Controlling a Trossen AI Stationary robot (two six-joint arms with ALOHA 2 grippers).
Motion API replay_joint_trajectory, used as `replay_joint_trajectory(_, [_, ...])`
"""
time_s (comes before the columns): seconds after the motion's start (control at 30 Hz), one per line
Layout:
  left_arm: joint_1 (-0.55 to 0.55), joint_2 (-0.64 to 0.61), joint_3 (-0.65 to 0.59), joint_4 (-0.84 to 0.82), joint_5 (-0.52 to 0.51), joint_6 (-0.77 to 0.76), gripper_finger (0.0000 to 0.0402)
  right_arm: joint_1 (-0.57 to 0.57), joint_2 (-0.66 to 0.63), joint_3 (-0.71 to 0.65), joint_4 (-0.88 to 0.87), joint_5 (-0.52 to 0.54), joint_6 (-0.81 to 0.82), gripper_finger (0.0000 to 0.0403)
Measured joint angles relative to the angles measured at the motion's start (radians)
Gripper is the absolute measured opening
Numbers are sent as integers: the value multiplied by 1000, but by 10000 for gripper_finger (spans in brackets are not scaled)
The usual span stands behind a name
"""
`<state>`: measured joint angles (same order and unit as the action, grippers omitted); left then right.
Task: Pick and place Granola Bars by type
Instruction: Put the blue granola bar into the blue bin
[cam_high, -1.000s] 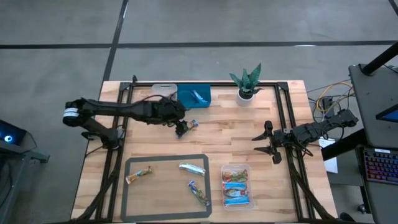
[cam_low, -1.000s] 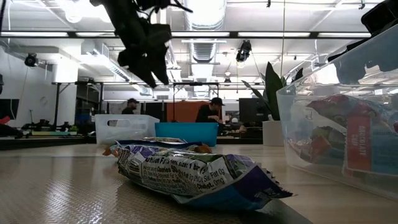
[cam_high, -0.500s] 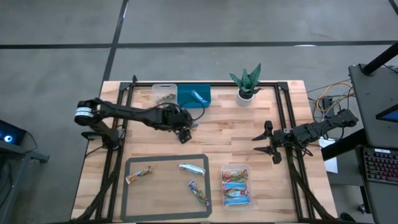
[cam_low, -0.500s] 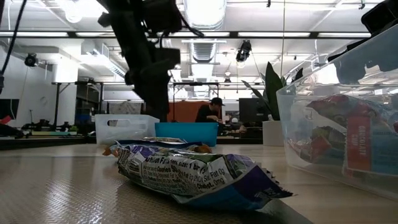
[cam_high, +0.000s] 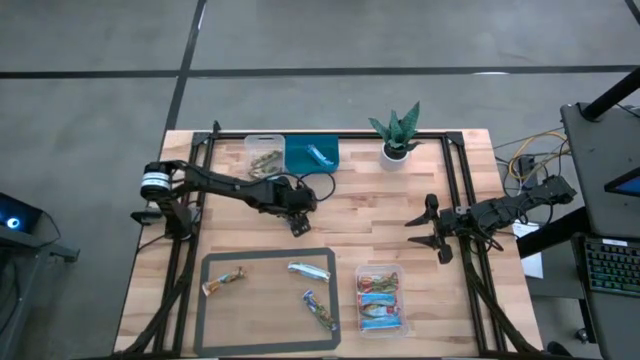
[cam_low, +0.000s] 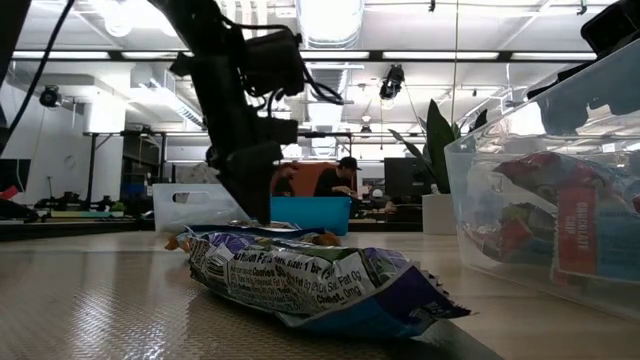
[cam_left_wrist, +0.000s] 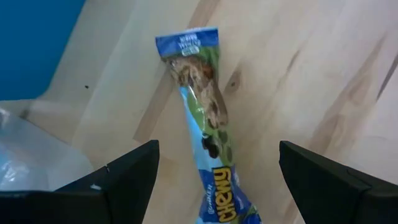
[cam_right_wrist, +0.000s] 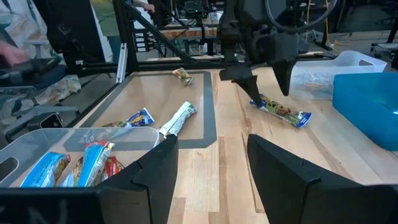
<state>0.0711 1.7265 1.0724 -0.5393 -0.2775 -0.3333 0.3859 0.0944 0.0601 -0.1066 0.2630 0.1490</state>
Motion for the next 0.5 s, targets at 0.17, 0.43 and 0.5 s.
replay_joint_trajectory(0.17, [0,18,-11,24,25,17,309,0,0,0,0,0,0,183])
replay_joint_trajectory(0.43, [0,18,-58,70,59,-35,255,-1,0,0,0,0,0,183])
replay_joint_trajectory(0.5, [0,17,-65,67,59,-36,232,-1,-1,0,0,0,0,183])
